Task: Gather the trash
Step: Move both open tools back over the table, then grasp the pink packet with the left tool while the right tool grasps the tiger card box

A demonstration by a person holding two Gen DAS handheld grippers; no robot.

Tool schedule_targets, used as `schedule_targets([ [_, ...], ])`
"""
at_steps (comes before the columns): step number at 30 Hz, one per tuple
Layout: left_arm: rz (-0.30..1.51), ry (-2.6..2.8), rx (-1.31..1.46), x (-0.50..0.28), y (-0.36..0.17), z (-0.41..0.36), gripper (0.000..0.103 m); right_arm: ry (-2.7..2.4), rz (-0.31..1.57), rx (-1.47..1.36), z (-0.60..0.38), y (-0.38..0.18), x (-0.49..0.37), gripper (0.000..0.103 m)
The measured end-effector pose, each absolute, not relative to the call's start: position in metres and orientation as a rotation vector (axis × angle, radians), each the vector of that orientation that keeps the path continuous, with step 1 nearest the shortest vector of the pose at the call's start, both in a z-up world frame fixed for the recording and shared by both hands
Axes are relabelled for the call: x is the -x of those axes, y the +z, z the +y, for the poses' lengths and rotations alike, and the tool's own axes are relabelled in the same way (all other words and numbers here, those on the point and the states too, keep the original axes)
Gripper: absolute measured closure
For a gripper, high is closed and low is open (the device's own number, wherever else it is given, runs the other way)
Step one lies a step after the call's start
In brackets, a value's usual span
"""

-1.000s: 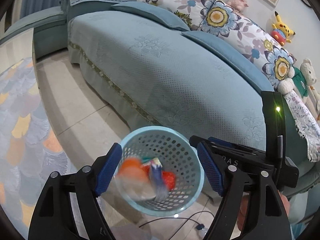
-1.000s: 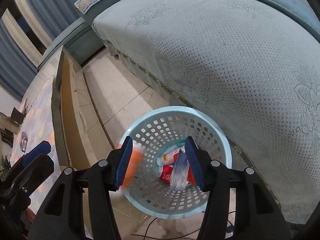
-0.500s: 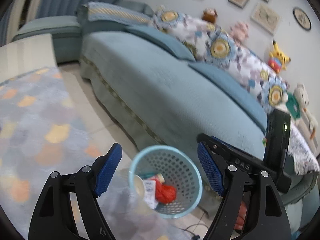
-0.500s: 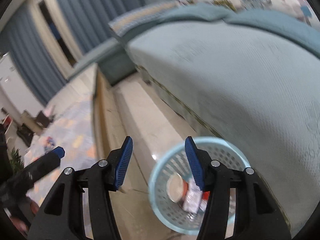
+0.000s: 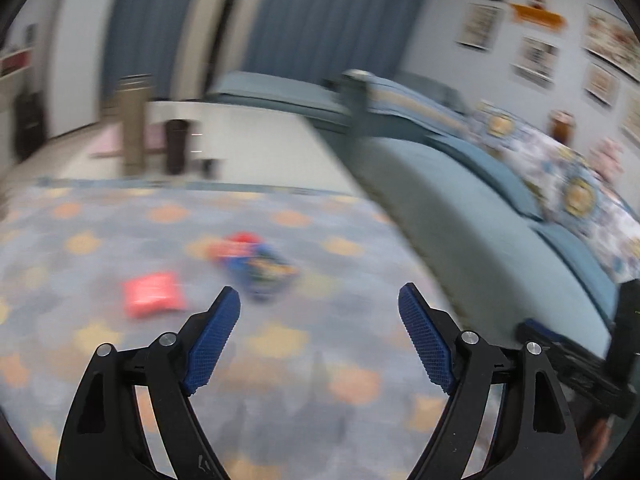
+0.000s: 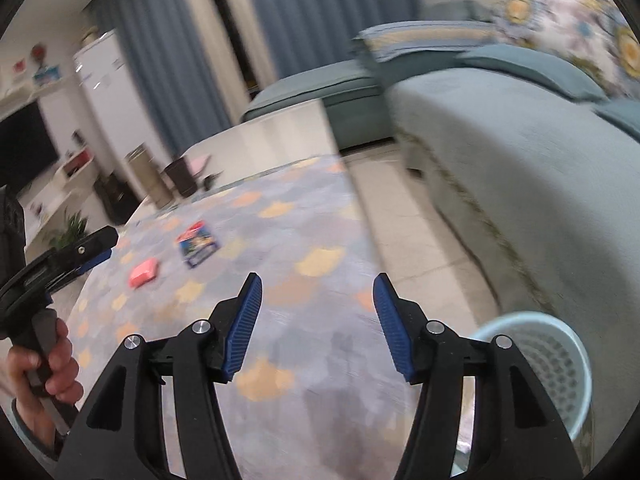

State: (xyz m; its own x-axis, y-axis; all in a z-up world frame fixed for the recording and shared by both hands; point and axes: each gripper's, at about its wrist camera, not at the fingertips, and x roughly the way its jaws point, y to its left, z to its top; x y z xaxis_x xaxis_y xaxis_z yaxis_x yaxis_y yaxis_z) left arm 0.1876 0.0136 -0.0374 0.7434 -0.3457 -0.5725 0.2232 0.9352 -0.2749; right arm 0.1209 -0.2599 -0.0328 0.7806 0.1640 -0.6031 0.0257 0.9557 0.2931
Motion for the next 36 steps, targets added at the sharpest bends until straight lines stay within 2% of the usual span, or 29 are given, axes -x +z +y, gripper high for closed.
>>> schedule_targets([
  [4, 0.684, -0.154, 0.238, -0.205, -0.052, 0.068, 0.021, 0.16, 0.683, -0.237, -0.201, -0.03, -0.166, 0.041],
  [8, 0.72, -0.071, 0.276, -0.228, -0.076, 0.099, 0.021, 0.219, 0.715, -0.195, -0.151, -0.043, -0.216, 0.04],
  [17, 0.842, -0.061, 0.272, -0.267, -0.122, 0.096, 0.021, 0.283, 0.821, -0.117, -0.088, -0.089, -0.296, 0.04],
  [26, 0.866, -0.014, 0.235, -0.278, -0.136, 0.096, 0.024, 0.322, 0.847, -0.01, -0.062, -0.102, -0.319, 0.031],
  [32, 0.852, 0.007, 0.234, -0.277, -0.135, 0.098, 0.041, 0.312, 0.87, 0.027, -0.053, -0.107, -0.337, 0.03],
  [33, 0.851, -0.002, 0.239, -0.277, -0.136, 0.098, 0.048, 0.31, 0.88, 0.043, -0.049, -0.109, -0.341, 0.03],
  [36, 0.843, -0.021, 0.264, -0.277, -0.135, 0.101, 0.053, 0.317, 0.891, 0.083, -0.041, -0.111, -0.346, 0.03],
])
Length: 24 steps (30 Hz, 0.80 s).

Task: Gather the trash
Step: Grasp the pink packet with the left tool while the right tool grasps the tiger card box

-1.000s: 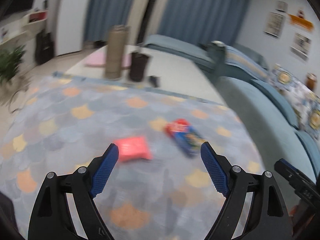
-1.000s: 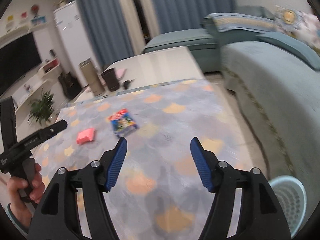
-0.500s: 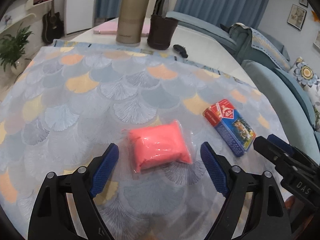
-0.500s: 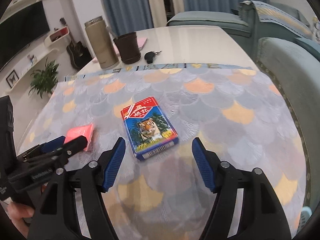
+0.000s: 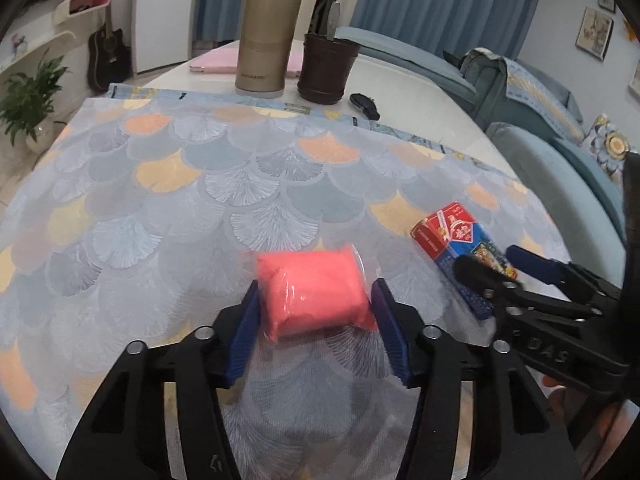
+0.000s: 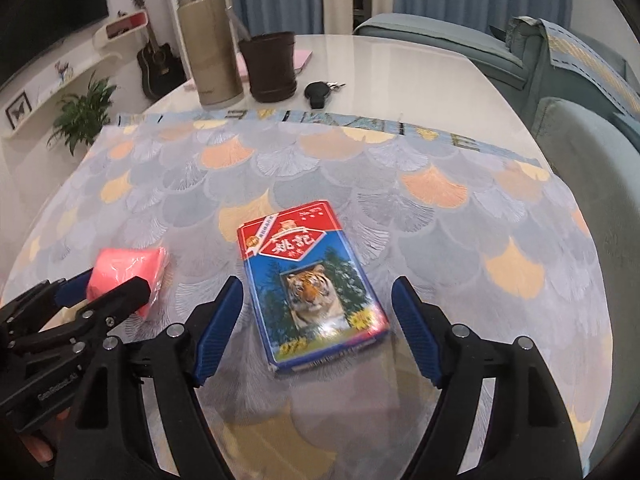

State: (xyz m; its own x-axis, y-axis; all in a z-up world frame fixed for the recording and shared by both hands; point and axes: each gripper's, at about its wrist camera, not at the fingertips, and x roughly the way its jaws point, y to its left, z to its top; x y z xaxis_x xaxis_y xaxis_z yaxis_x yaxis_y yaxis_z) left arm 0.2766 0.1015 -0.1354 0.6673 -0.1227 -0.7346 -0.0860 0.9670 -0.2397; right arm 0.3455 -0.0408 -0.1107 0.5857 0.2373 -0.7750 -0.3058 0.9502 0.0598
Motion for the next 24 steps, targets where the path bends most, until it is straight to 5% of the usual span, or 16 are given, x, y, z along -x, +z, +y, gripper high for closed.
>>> schedule_targets([
  [22, 0.597, -0.257, 0.315, -0.243, -0.103, 0.084, 0.058, 0.286, 0.8, -0.023, -0.075, -0.091, -0.308, 0.048],
  [23, 0.578, -0.28, 0.303, -0.239, -0.099, 0.079, 0.058, 0.285, 0.795, -0.033, -0.08, -0.088, -0.302, 0.091],
  [24, 0.572, -0.289, 0.293, -0.235, -0.095, 0.075, 0.058, 0.326, 0.791, -0.06, -0.086, -0.081, -0.292, 0.096],
])
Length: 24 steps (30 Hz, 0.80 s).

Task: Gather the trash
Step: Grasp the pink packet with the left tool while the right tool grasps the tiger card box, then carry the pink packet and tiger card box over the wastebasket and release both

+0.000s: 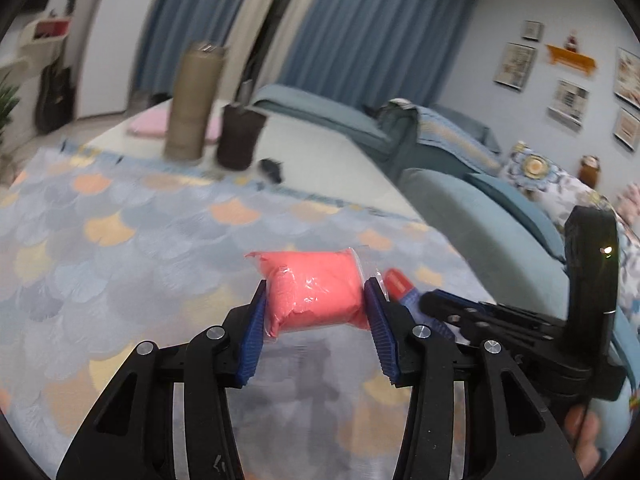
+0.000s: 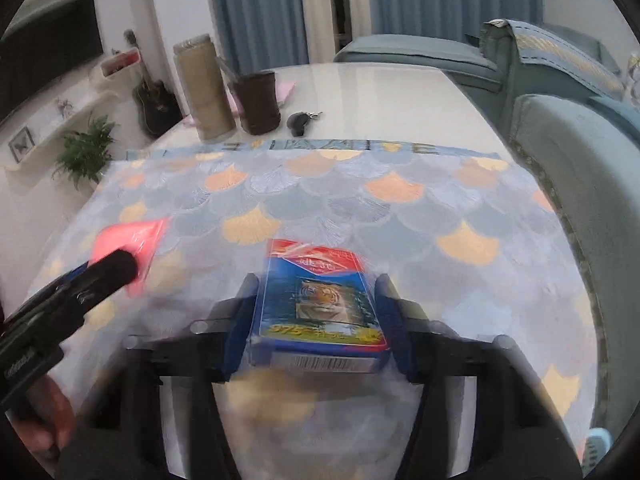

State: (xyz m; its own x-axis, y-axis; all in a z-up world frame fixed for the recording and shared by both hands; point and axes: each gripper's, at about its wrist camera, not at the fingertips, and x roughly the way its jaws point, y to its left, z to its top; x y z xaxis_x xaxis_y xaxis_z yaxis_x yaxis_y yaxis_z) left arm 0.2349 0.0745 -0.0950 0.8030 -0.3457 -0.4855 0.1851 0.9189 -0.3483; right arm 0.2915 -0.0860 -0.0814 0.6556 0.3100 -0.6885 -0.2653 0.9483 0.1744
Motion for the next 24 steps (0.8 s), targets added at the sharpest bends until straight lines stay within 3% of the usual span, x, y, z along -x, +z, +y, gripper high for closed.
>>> schedule_targets([
  [1, 0.567, -0.295, 0.288, -0.23, -0.091, 0.071, 0.058, 0.304, 0.792, -0.051, -0.09, -0.075, -0.283, 0.102],
  [6, 0.562, -0.337, 0.319, -0.21, -0.088, 0.066, 0.058, 0.287, 0.856, -0.037, -0.115, -0.064, -0.251, 0.101],
  [7, 0.559, -0.33, 0.316, -0.208, -0.092, 0.066, 0.058, 0.293, 0.873, -0.049, -0.119, -0.066, -0.252, 0.096],
  [9, 0.566, -0.318, 0.333, -0.209, -0.099, 0.07, 0.058, 0.282, 0.91, -0.026, -0.12, -0.072, -0.256, 0.074],
  [10, 0.57, -0.314, 0.347, -0.21, -0.102, 0.073, 0.058, 0.278, 0.927, -0.001, -0.117, -0.077, -0.259, 0.041],
  [11, 0.576, -0.31, 0.365, -0.212, -0.105, 0.077, 0.058, 0.278, 0.934, 0.022, -0.114, -0.082, -0.263, 0.034],
  [19, 0.587, -0.323, 0.325, -0.213, -0.108, 0.069, 0.058, 0.29, 1.016, 0.08, -0.104, -0.12, -0.304, 0.031],
  [24, 0.583, -0.338, 0.302, -0.21, -0.107, 0.064, 0.058, 0.276, 0.978, 0.195, -0.083, -0.118, -0.302, 0.045],
])
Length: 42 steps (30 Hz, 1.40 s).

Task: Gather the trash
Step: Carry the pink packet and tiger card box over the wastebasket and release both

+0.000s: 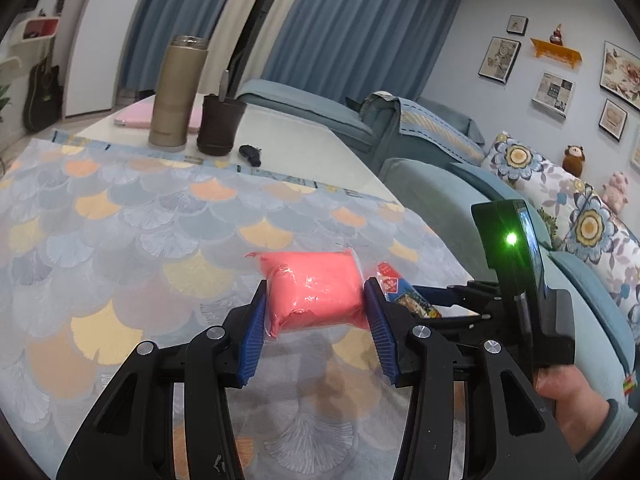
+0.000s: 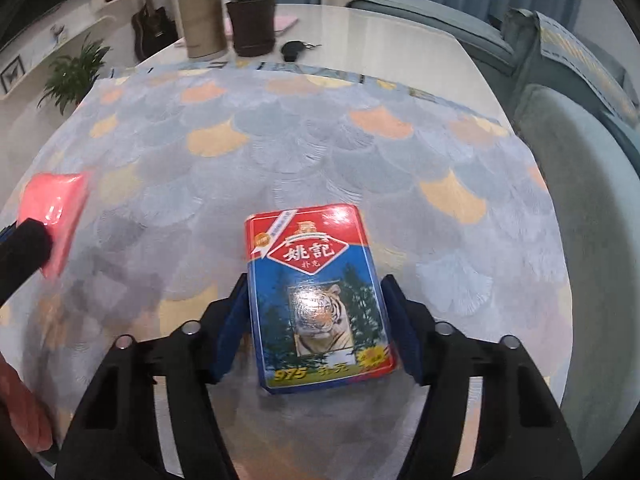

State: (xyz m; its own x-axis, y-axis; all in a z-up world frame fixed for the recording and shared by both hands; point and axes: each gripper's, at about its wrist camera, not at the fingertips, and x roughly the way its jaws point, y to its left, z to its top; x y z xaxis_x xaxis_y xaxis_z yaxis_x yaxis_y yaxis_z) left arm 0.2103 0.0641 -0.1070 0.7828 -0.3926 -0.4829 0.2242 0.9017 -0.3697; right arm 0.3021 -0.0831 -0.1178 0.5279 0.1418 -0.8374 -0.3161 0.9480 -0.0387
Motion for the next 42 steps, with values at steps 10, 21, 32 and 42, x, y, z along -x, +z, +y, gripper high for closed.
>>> schedule_targets([
  [10, 0.556, -0.422, 0.317, -0.189, -0.087, 0.045, 0.058, 0.253, 0.818, 0.032, -0.128, -0.057, -0.228, 0.046],
  [21, 0.472, -0.682, 0.236, -0.13, 0.001, -0.071, 0.058, 0.016, 0.672, -0.134, -0.268, 0.016, -0.106, 0.046],
  [32, 0.739, -0.931, 0.163, -0.122, -0.026, -0.24, 0.058, -0.342, 0.769, -0.336, -0.426, -0.045, -0.031, 0.045],
  [42, 0.864, -0.954, -0.027, -0.102, -0.083, -0.333, 0.056, -0.438, 0.985, -0.487, -0.481, -0.115, -0.029, 0.045],
])
